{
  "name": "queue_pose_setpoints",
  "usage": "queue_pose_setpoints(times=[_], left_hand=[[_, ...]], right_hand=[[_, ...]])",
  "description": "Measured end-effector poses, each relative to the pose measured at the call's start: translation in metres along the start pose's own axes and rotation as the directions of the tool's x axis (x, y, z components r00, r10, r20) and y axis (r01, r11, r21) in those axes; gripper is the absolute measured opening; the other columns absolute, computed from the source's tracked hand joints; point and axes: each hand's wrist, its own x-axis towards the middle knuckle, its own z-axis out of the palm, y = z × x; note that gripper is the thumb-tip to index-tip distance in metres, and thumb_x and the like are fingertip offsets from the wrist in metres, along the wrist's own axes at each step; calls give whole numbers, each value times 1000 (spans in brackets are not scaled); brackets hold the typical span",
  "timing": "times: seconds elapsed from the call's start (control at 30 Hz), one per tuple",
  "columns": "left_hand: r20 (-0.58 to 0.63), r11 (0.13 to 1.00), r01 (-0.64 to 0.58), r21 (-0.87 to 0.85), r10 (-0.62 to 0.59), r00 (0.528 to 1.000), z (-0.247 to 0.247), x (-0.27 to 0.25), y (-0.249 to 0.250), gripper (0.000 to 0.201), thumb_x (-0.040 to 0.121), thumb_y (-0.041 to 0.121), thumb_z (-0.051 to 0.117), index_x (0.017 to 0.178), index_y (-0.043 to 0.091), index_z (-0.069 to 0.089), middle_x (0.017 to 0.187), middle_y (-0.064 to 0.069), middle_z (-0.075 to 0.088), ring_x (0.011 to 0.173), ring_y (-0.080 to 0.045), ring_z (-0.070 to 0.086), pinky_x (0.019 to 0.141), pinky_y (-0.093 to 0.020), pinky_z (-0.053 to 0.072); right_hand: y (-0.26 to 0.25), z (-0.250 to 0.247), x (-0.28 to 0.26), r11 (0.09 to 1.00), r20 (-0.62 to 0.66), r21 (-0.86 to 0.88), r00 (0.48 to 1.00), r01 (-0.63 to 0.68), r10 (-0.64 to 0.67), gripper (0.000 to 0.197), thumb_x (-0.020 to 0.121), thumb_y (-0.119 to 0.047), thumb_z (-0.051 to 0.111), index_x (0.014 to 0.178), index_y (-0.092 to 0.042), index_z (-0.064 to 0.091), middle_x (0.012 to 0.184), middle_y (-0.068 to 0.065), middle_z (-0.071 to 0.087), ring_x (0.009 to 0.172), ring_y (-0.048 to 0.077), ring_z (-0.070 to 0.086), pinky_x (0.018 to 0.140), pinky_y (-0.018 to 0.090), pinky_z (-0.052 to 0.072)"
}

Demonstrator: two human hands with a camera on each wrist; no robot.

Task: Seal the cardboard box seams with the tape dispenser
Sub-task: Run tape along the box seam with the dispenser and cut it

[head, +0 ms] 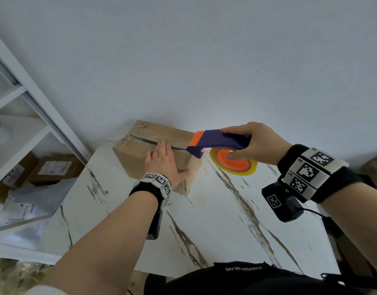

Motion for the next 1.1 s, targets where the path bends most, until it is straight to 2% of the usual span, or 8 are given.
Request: queue_pose_setpoints(times=[0.17,0.27,0.33,0.47,0.67,0.87,1.0,1.1], left_hand=[[2,1000,2,-26,-2,1000,-5,-1,0,108,69,65,58,146,10,7,156,-9,7,144,-23,12,117,-44,10],[-5,998,-50,-44,50,999,-6,-4,1,102,69,61,60,145,15,10,154,-6,9,143,-25,11,116,-49,8],[-4,994,-107,-35,107,994,-6,-8,4,92,73,58,58,145,19,15,154,-5,13,143,-25,12,117,-51,4],[-19,983,-181,-37,181,983,-6,-16,5,77,81,51,55,144,21,23,154,-3,19,141,-21,22,118,-45,3],[30,954,-255,-156,262,965,-23,-18,-7,69,87,47,52,145,19,27,156,-2,19,140,-22,24,115,-36,18],[115,949,-312,-39,314,942,-26,-11,-28,77,86,56,46,147,17,20,157,-5,16,141,-24,24,116,-39,21],[75,936,-351,0,350,934,-24,-7,-30,78,84,59,47,146,17,23,153,-2,23,136,-23,31,113,-37,26],[68,926,-377,32,374,925,-22,-4,-33,77,83,61,45,145,19,25,152,-1,24,133,-23,32,111,-37,29]], right_hand=[[2,12,-2,998,-19,-54,999,26,-27,54,72,-17,77,123,-24,61,76,-24,43,73,3,50,64,8,35],[6,17,-1,998,-30,-62,999,16,-18,55,73,-18,76,124,-25,60,77,-22,42,88,14,46,77,22,38],[10,20,-1,999,-51,-42,999,-2,0,56,72,-16,75,125,-25,59,78,-19,42,92,16,45,82,24,37],[14,30,0,1000,-94,19,995,-9,11,55,70,-10,71,122,-26,60,95,3,61,96,18,48,81,23,35],[21,42,4,995,-44,69,997,-65,69,59,66,1,66,119,-21,56,109,10,63,90,23,57,67,17,40],[25,55,-5,970,89,-17,966,-244,244,90,67,0,71,143,-25,29,108,5,54,85,23,52,57,18,40],[30,70,-13,941,120,24,936,-337,332,93,61,-7,79,140,-23,33,114,2,56,101,24,55,80,32,47],[32,82,-13,921,101,89,923,-379,370,87,57,-12,83,132,-23,41,114,4,60,99,25,58,80,35,50]])
